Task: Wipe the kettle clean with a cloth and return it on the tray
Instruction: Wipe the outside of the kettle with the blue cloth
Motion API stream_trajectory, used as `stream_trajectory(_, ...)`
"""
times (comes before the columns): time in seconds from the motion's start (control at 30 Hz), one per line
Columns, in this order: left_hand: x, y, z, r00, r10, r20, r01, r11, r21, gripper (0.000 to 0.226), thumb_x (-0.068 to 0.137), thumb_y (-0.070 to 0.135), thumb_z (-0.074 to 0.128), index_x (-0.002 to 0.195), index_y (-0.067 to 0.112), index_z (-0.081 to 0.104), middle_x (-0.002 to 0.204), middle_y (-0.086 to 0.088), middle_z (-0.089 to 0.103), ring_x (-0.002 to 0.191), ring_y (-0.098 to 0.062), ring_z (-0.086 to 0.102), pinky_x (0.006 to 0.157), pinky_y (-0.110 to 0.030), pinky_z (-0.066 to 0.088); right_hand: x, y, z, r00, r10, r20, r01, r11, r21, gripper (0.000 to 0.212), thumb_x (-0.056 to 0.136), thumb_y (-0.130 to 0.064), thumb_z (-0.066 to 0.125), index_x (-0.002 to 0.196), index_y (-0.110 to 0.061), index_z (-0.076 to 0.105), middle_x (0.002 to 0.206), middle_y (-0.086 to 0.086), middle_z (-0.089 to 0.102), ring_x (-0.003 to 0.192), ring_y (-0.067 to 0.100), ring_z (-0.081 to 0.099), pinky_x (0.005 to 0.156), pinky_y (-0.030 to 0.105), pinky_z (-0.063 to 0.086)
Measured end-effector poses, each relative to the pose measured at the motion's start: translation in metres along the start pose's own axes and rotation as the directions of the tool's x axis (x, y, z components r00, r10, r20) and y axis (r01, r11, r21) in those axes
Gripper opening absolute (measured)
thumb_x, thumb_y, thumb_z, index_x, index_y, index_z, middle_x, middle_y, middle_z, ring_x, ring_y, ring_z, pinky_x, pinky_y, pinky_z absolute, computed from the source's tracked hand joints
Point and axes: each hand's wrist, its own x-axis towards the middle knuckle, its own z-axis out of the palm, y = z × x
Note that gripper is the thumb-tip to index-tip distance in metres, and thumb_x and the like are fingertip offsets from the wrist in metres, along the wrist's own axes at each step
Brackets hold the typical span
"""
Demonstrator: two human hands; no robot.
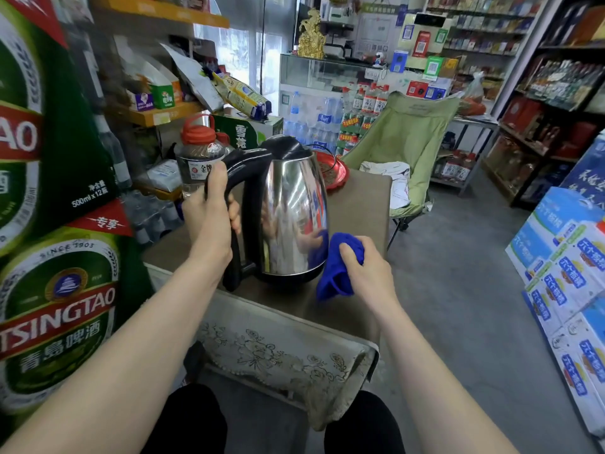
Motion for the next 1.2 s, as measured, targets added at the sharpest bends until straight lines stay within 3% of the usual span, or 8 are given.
stream_trajectory(0.1,0.006,-0.002,-0.004,0.998,-0.041,-0.051,0.039,0.999,-0.038,0.046,0.091,0.054,0.057,0.063,0.019,0.048,0.047,0.004,0.042,0.041,-0.012,0.037,0.041,-0.026,0.029,0.011,0.004,-0.001,1.0,-0.009,0.008,0.011,0.947,-0.322,0.038,0.108,-0.036,0.038,0.144,-0.025,0.048,0.143,0.009,0.057,0.145,0.036,0.033,0.11,0.048,0.029)
stream_trajectory(0.17,0.01,-0.002,-0.007,0.998,-0.034,-0.058,0.031,0.999,-0.043,0.047,0.09,0.055,0.057,0.062,0.019,0.048,0.045,0.005,0.042,0.041,-0.013,0.037,0.041,-0.026,0.029,0.021,-0.002,-0.003,0.998,-0.055,0.035,0.065,0.9,-0.431,0.039,0.109,-0.034,0.038,0.146,-0.027,0.047,0.146,0.006,0.057,0.141,0.038,0.038,0.109,0.048,0.03)
stream_trajectory(0.27,0.013,0.0,-0.009,0.998,0.02,-0.052,-0.021,1.0,-0.018,0.047,0.091,0.054,0.056,0.063,0.018,0.048,0.046,0.004,0.042,0.041,-0.013,0.037,0.04,-0.026,0.029,0.042,-0.014,-0.008,0.994,-0.09,0.061,0.099,0.982,-0.161,0.031,0.104,-0.027,0.048,0.134,-0.029,0.059,0.131,0.008,0.068,0.12,0.033,0.058,0.097,0.035,0.042)
stream_trajectory(0.37,0.014,0.004,-0.013,0.997,0.063,-0.049,-0.063,0.998,0.002,0.047,0.092,0.054,0.055,0.062,0.018,0.047,0.047,0.003,0.042,0.041,-0.013,0.037,0.039,-0.025,0.029,0.058,-0.008,-0.012,0.994,0.018,0.108,-0.036,0.985,0.168,0.024,0.096,-0.025,0.058,0.112,-0.04,0.065,0.123,0.005,0.07,0.112,0.029,0.066,0.095,0.049,0.057)
stream_trajectory(0.53,0.016,0.009,-0.021,0.998,0.057,-0.016,-0.057,0.998,0.0,0.047,0.091,0.056,0.055,0.063,0.019,0.048,0.046,0.004,0.043,0.04,-0.013,0.037,0.039,-0.024,0.029,0.049,0.012,-0.006,0.987,0.101,0.128,-0.036,0.903,-0.429,0.049,0.097,-0.014,0.056,0.145,-0.022,0.053,0.142,0.009,0.062,0.131,0.035,0.055,0.105,0.037,0.044)
stream_trajectory(0.7,0.005,0.016,-0.01,0.997,0.013,0.072,-0.012,1.0,-0.011,0.048,0.092,0.056,0.055,0.064,0.018,0.048,0.045,0.005,0.041,0.039,-0.011,0.036,0.038,-0.022,0.029,0.04,-0.036,-0.024,0.986,-0.162,0.047,0.165,0.984,-0.06,0.038,0.107,-0.022,0.042,0.143,-0.018,0.053,0.144,0.003,0.06,0.133,0.023,0.055,0.113,0.037,0.041)
stream_trajectory(0.9,-0.004,0.016,0.009,0.972,0.036,0.232,-0.035,0.999,-0.01,0.054,0.078,0.071,0.057,0.065,0.018,0.053,0.046,0.005,0.044,0.039,-0.012,0.037,0.039,-0.024,0.029,0.038,-0.068,-0.048,0.968,-0.086,0.236,-0.025,0.903,0.429,0.038,0.108,-0.041,0.037,0.118,-0.018,0.066,0.121,0.008,0.068,0.119,0.026,0.063,0.11,0.049,0.047)
stream_trajectory(1.2,0.054,-0.035,0.068,0.85,0.193,0.489,-0.336,0.915,0.223,0.034,0.087,0.07,0.046,0.086,0.037,0.054,0.067,0.011,0.055,0.064,-0.011,0.052,0.07,-0.039,0.042,0.106,-0.022,-0.052,0.985,0.01,0.171,-0.094,0.864,0.495,0.043,0.109,-0.026,0.029,0.072,-0.023,0.051,0.067,-0.004,0.067,0.074,0.017,0.057,0.078,0.033,0.043)
